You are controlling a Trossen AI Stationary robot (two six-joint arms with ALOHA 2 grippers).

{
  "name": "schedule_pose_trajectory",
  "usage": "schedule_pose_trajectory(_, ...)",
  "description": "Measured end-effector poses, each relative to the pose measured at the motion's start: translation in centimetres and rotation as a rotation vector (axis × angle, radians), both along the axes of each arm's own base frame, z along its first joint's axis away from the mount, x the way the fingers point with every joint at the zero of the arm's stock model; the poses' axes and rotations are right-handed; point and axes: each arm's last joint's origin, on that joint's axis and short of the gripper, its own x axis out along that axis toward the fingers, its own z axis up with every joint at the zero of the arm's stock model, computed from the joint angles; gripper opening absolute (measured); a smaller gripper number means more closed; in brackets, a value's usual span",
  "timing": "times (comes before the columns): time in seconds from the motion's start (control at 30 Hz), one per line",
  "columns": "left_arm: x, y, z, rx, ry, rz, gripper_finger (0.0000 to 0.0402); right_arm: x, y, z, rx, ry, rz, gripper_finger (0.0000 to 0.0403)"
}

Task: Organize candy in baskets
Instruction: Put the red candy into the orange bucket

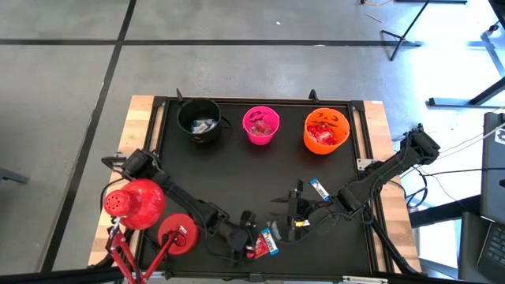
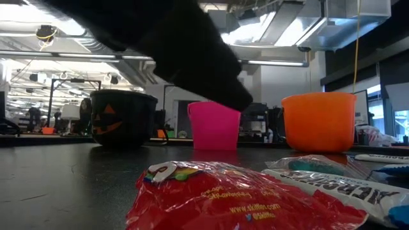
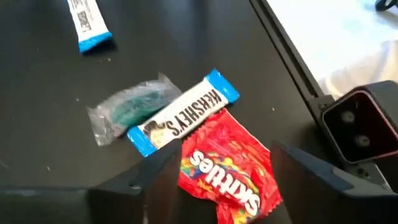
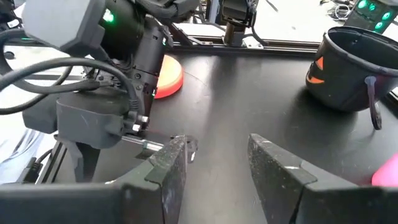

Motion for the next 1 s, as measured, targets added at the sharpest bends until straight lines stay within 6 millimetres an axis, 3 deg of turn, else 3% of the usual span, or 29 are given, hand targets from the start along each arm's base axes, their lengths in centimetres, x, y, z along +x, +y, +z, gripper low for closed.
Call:
schedule_pose_trajectory(0.3, -0.5, 0.2, -0.4, 0.044, 0.070, 0.011, 0.0292, 0.0, 0.0, 0.0, -0.001, 0.001, 0.000, 0.0166)
schedule_pose_trajectory(1.0, -0.6, -0.5, -1.0, 0.049, 0.051, 0.021, 0.0295, 0.0, 0.0, 0.0, -0.001, 0.001, 0.000, 0.0166)
